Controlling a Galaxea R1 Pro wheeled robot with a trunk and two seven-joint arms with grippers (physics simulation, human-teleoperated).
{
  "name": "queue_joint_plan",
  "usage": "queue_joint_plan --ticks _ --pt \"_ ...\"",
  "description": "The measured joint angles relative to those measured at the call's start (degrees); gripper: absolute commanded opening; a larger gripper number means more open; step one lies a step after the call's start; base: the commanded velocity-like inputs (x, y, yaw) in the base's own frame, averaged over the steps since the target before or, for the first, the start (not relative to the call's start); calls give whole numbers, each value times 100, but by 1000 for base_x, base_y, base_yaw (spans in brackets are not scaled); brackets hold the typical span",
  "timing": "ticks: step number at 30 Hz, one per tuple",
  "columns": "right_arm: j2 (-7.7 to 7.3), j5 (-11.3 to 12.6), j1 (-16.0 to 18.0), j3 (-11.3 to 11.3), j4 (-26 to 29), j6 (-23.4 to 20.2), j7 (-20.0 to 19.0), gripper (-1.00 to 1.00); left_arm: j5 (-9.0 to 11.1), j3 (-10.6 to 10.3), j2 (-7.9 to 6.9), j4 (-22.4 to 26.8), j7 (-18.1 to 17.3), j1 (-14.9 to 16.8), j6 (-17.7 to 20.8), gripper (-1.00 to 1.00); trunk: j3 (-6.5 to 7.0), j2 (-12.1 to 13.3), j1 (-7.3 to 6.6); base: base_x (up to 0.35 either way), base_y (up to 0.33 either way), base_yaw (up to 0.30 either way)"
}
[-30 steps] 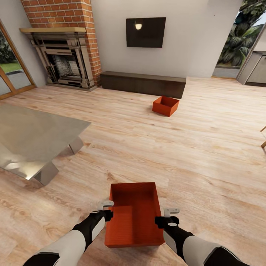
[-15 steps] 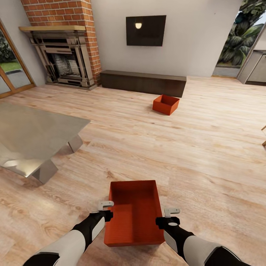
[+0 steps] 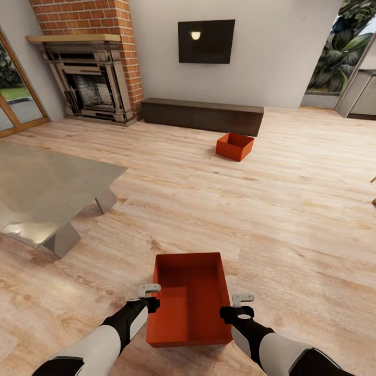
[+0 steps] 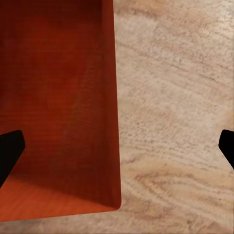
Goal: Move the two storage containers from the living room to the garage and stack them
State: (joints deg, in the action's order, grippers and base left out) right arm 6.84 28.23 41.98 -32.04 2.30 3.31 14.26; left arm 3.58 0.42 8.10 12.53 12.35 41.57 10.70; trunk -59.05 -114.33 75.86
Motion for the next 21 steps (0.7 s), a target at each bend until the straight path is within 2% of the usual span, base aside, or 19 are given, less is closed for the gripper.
queue_joint_plan --ticks 16,21 --pt "-9 9 -1 0 2 5 0 100 0 -2 11 0 0 0 0 100 -287 -642 352 0 0 0" --pt "-9 4 0 -1 3 8 0 100 -1 0 7 0 0 0 0 100 -288 -643 352 0 0 0"
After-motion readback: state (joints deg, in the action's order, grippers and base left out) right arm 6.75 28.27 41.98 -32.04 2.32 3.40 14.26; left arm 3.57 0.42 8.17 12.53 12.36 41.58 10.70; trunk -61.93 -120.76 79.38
